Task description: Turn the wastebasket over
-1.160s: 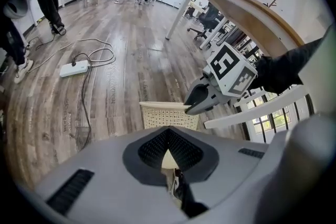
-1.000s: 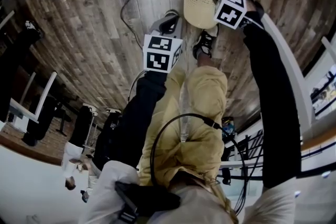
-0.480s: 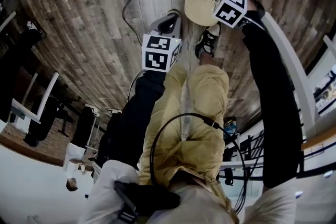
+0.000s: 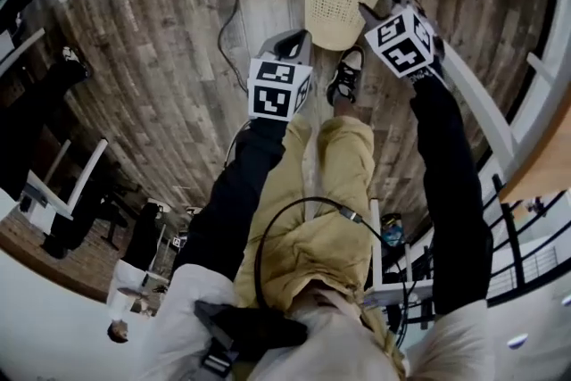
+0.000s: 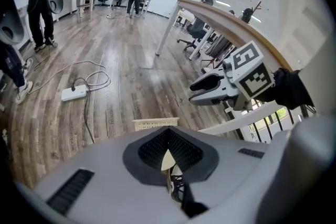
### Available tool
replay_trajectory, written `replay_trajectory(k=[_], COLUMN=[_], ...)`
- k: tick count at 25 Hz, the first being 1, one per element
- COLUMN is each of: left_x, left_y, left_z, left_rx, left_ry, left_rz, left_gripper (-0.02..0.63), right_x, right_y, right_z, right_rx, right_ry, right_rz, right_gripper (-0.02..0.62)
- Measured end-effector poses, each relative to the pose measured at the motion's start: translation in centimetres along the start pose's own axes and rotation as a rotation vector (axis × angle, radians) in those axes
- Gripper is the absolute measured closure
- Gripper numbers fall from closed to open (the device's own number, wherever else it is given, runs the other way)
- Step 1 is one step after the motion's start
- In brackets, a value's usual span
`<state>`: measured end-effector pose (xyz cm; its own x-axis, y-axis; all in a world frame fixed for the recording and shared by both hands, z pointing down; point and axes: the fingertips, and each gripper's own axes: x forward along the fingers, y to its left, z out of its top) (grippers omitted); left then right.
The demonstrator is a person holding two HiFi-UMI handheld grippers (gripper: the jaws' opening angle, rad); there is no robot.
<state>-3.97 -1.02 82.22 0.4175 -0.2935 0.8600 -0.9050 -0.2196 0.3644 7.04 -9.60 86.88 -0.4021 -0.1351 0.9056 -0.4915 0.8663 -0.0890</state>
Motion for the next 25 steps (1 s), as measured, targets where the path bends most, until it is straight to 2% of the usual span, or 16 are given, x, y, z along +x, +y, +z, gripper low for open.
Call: replay_trajectory(k=[1,2,4,7,12,16,21,25], left_x=[-1.3,-2.7,-5.6,-10.6,-20.3,-27.0,-34.2,-40.2], left_y=[-0.8,-1.5,-2.8,-4.4,-8.1,-11.0,-13.6,-15.2], left_z=[0.8,1.7,4.0,8.7,16.6,21.7,23.6,24.7], left_rx=[0.012,0.022,0.045,0.078,0.098,0.150,0.203,0.207], left_ry=[-0.006,-0.014,-0.047,-0.127,-0.293,-0.427,-0.511,-0.608], left_rz=[-0.003,-0.004,-0.003,0.005,0.002,-0.011,-0.025,-0.014], left_gripper=[0.604,0.604,0.605,0.605,0.605,0.604,0.605,0.605], right_x=[-2.2,-4.6,-9.6,-17.4,-30.1,-38.2,-46.0,-51.8], right_y=[0.3,0.6,0.9,1.2,2.1,2.3,4.5,6.7], right_z=[0.9,1.9,4.4,8.7,15.4,19.5,22.5,24.7], right_rx=[0.032,0.063,0.106,0.135,0.187,0.217,0.229,0.218], right_ry=[-0.033,-0.067,-0.140,-0.250,-0.424,-0.540,-0.638,-0.715], right_rz=[-0.016,-0.034,-0.086,-0.167,-0.272,-0.344,-0.383,-0.431], right_gripper=[0.392,0.427,0.527,0.566,0.574,0.574,0.574,0.574])
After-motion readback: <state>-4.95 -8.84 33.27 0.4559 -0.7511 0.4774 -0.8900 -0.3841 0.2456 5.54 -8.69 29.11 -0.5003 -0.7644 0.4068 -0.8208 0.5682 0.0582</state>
